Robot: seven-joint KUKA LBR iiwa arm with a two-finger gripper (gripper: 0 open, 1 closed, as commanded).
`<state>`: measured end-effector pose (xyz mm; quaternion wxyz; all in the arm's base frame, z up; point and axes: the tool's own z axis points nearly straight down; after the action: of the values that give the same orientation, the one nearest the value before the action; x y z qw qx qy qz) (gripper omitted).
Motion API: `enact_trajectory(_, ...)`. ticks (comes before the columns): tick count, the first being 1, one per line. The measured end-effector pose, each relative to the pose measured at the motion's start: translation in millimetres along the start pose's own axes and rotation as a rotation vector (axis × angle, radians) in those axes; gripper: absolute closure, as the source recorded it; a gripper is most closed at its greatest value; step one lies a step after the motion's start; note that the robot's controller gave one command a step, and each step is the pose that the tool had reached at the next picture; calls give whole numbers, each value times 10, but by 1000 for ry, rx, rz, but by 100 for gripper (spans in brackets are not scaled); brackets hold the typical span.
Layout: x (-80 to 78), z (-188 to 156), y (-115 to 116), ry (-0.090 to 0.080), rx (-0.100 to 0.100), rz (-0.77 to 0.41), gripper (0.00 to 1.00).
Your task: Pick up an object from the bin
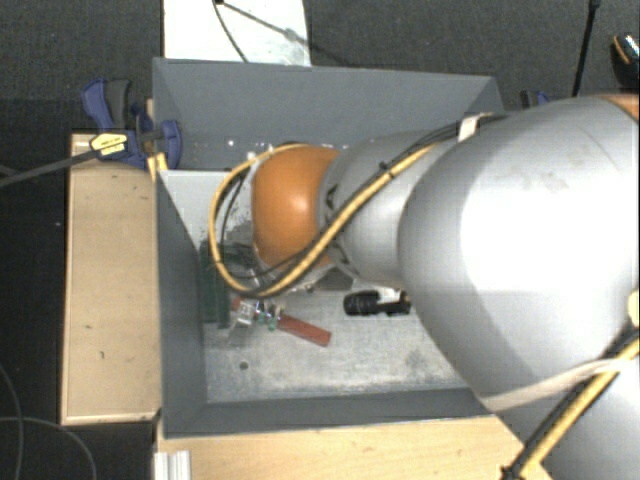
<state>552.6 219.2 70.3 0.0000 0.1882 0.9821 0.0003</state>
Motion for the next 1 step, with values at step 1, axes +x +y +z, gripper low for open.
enact_trajectory(1, 95, 1, -55, 3, 2, 192, 0)
